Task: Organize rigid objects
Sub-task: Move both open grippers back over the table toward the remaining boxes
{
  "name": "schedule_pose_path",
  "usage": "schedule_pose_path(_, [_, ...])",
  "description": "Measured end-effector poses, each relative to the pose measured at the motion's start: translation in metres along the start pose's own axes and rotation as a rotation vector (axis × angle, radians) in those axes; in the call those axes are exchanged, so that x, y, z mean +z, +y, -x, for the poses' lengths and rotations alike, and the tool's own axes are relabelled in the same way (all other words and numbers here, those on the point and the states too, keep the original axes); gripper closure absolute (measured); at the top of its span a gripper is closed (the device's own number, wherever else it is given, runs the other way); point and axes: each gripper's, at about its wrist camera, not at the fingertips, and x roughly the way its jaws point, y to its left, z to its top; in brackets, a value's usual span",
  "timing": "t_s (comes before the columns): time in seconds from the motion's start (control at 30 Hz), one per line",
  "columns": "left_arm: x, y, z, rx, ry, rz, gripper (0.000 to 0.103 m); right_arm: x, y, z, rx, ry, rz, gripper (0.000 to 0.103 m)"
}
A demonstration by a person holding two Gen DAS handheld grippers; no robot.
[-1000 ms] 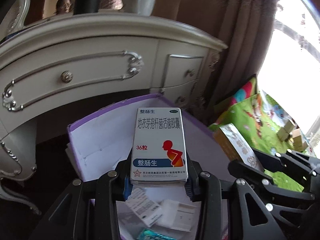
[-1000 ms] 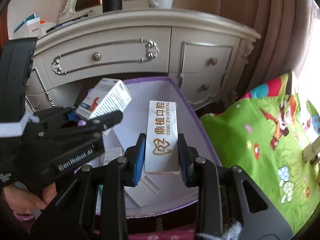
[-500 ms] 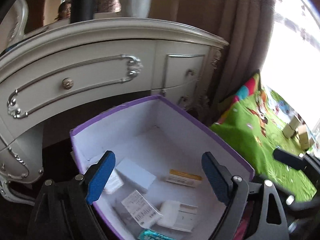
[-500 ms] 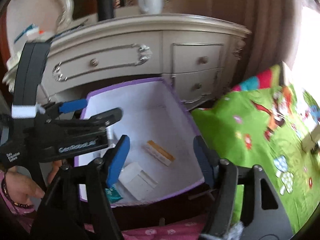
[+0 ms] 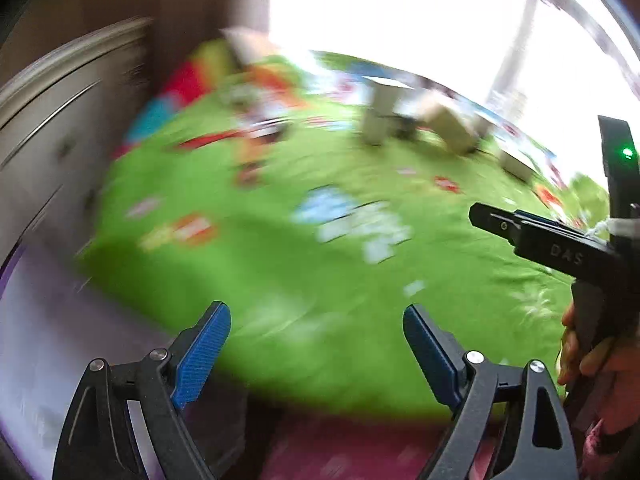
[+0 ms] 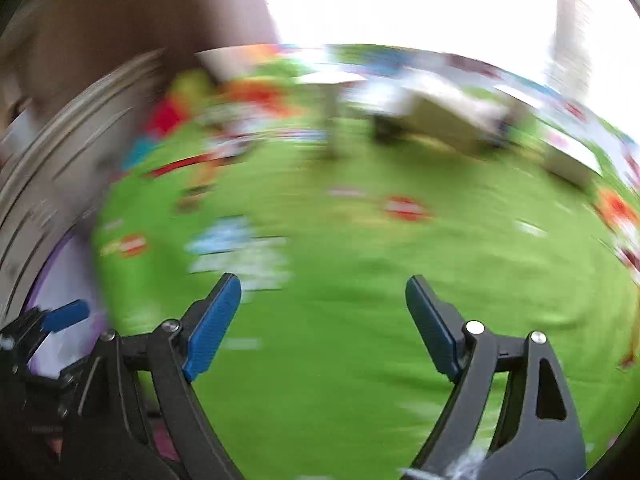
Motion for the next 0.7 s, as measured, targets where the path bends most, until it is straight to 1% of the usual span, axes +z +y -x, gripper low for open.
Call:
schedule_pose_path(0.07, [0.018,-0.032,-0.026,-0.024,0.008,-0.049,0.014,0.005,-0.055,-0.002,-0.072,0.017,-0.069,0.016])
schedule_pose_path(0.13, [0.033,-0.055,-0.05,-0.053,0.03,-0.07,0.014,0.009,-0.098,-0.004,-0.127,0.036,-0.125,0.016])
schedule_pose_path(0.17, [0.039,-0.065,-0.061,-0.062,0.04,-0.079,0.014,0.009,-0.117,-0.004,-0.141,0.045,-0.154,0.016])
schedule_pose_path(0.23, [0.05,-0.085,-0.085,-0.049,0.058,-0.111,0.014,0.009,-0.158,-0.006,-0.168,0.061,-0.229,0.016])
schedule_pose_path(0.3, [0.053,-0.094,-0.098,-0.038,0.074,-0.121,0.014,0.01,-0.19,-0.007,-0.184,0.063,-0.275,0.016])
schedule_pose_path(0.33, [0.055,-0.096,-0.101,-0.031,0.07,-0.123,0.013,0.012,-0.2,-0.006,-0.186,0.043,-0.27,0.015])
schedule_pose_path(0.4, [0.058,-0.097,-0.107,-0.016,0.055,-0.141,0.011,0.02,-0.215,-0.012,-0.194,0.062,-0.241,0.014])
schedule_pose_path(0.47, [0.056,-0.098,-0.111,-0.008,0.045,-0.166,0.003,0.034,-0.227,-0.023,-0.18,0.09,-0.152,0.013])
schedule_pose_path(0.5, [0.057,-0.097,-0.112,-0.024,0.054,-0.168,0.0,0.039,-0.234,-0.029,-0.192,0.107,-0.097,0.013])
schedule_pose_path(0.53, [0.056,-0.097,-0.112,-0.025,0.055,-0.171,0.0,0.045,-0.242,-0.037,-0.223,0.123,-0.033,0.008])
schedule_pose_path(0.6, [0.056,-0.096,-0.112,-0.018,0.054,-0.172,0.0,0.056,-0.257,-0.045,-0.215,0.116,0.038,0.002])
schedule_pose_path(0.7, [0.056,-0.097,-0.113,-0.015,0.052,-0.17,0.0,0.074,-0.286,-0.057,-0.188,0.108,0.068,0.001])
